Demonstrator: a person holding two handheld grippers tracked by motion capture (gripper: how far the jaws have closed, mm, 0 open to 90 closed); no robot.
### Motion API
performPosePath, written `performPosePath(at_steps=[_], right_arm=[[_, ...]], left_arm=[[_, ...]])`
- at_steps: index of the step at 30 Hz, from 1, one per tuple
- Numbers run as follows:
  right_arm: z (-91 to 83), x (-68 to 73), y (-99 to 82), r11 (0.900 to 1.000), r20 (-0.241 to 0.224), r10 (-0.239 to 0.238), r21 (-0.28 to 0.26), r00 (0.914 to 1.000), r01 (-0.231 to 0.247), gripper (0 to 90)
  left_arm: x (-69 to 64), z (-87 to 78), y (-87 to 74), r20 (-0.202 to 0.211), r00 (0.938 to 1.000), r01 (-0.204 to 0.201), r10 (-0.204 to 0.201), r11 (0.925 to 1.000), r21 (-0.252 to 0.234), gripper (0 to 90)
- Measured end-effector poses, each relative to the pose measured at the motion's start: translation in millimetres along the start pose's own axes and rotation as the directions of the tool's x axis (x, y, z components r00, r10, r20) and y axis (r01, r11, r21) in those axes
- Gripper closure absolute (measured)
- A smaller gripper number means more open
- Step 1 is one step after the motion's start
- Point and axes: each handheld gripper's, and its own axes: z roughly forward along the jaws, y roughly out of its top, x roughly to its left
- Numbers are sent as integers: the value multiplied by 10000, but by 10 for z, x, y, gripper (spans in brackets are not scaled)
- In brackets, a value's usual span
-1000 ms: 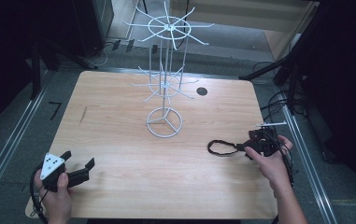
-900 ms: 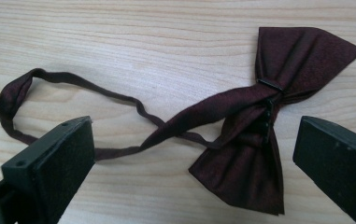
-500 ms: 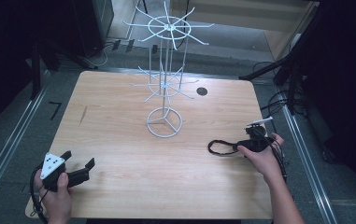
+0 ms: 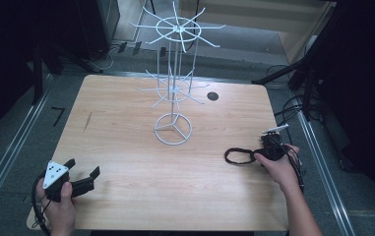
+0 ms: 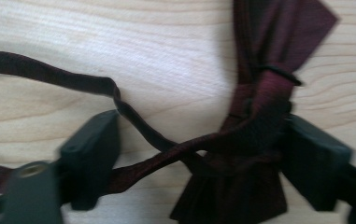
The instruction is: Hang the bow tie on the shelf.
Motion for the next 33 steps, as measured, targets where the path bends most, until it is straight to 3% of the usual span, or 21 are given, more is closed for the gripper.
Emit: performPosePath(at_steps=[1, 3, 4, 5, 9, 14, 15, 17, 18, 20, 22, 24, 25, 28, 29, 30, 31, 33], right_arm=[[-10, -8, -1, 10000, 41, 35, -48, 10000, -35, 280], [-54, -43, -17, 9994, 117, -68, -327, 9999, 72, 493], [-54, -43, -17, 9994, 117, -68, -327, 9999, 72, 493], [-63, -54, -29, 9988, 159, -210, -445, 9997, 217, 602], [-71, -69, -52, 9973, 199, -345, -635, 9992, 357, 706], [-83, -55, -75, 9939, -128, -541, -964, 9985, 526, 728], [-94, -54, -83, 9899, -291, -508, -1341, 9983, 465, 729], [-102, -55, -86, 9882, -385, -464, -1481, 9982, 403, 729], [-135, -45, -91, 9816, -613, -296, -1903, 9977, 175, 729], [-150, -41, -91, 9793, -672, -276, -2021, 9974, 135, 729], [-222, -22, -90, 9673, -905, -126, -2533, 9958, -108, 729], [-249, -15, -90, 9632, -1025, -81, -2681, 9947, -198, 729], [-304, 2, -89, 9539, -1342, 10, -2972, 9909, -412, 729], [-350, 25, -83, 9457, -1483, -3, -3215, 9889, -479, 729], [-403, 50, -75, 9351, -1685, 65, -3483, 9857, -657, 729], [-403, 50, -75, 9351, -1685, 65, -3483, 9857, -657, 729], [-456, 80, -64, 9236, -1866, 117, -3744, 9824, -821, 729], [-484, 99, -58, 9178, -1938, 90, -3879, 9810, -851, 729]], left_arm=[[0, 0, 0, 1, 10000, -5, 5, 10000, 5, 76], [0, 0, 0, -5, 10000, -2, 2, 10000, 9, 75], [0, 0, 1, -4, 10000, -3, 3, 10000, 12, 75], [-1, 1, 0, -18, 10000, 14, -14, 10000, 13, 76], [-1, 2, 0, -17, 10000, 24, -24, 10000, 3, 78], [-1, 2, 0, -21, 10000, 44, -44, 10000, -1, 78], [0, 1, 0, -14, 10000, 43, -43, 10000, 1, 78], [0, 1, 0, -8, 10000, 43, -43, 10000, -7, 78], [0, 1, 0, -8, 10000, 44, -44, 10000, -8, 78], [0, 1, 0, -6, 10000, 48, -48, 10000, -6, 78], [1, 1, 0, -5, 10000, 49, -49, 10000, -5, 78], [1, 1, 0, -5, 10000, 48, -48, 10000, -2, 78], [1, 1, 0, -5, 10000, 51, -51, 10000, -2, 78], [0, 2, 0, -10, 10000, 53, -53, 10000, 2, 78], [0, 2, 0, -12, 10000, 49, -49, 10000, -1, 78], [0, 2, 0, -12, 10000, 49, -49, 10000, -1, 78], [0, 1, 0, -9, 10000, 47, -47, 10000, -3, 78], [1, 1, 0, -6, 10000, 47, -47, 10000, -3, 78]])
